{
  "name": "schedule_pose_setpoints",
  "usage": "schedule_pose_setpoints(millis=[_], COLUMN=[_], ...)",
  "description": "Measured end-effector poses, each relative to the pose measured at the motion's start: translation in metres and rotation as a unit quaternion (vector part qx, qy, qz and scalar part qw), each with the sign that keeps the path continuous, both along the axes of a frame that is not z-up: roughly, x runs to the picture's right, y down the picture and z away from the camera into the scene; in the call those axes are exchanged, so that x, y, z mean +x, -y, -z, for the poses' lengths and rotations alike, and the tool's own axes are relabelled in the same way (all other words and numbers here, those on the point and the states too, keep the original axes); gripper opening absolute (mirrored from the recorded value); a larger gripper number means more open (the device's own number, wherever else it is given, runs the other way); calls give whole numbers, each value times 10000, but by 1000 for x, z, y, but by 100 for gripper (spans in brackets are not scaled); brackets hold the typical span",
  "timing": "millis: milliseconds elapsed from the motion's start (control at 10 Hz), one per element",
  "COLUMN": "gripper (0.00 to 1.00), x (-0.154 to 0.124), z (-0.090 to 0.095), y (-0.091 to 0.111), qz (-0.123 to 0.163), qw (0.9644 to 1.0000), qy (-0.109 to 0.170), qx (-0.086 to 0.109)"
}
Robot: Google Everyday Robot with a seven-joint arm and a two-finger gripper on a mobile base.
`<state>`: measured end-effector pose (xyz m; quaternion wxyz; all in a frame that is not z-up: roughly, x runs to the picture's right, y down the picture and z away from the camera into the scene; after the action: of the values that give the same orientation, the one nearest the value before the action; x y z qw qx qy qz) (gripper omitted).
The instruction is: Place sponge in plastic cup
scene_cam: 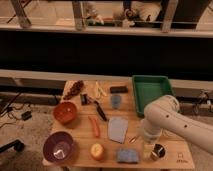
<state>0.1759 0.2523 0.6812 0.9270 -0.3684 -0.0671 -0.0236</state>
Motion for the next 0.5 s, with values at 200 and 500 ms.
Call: schedule_pose_setpoints(millis=[200,500], gripper=[80,80], x=[-4,-14], z=[-1,0], y=[-13,-32], qz=[9,102], qw=[10000,9999], qy=[28,134], qx=[-33,13])
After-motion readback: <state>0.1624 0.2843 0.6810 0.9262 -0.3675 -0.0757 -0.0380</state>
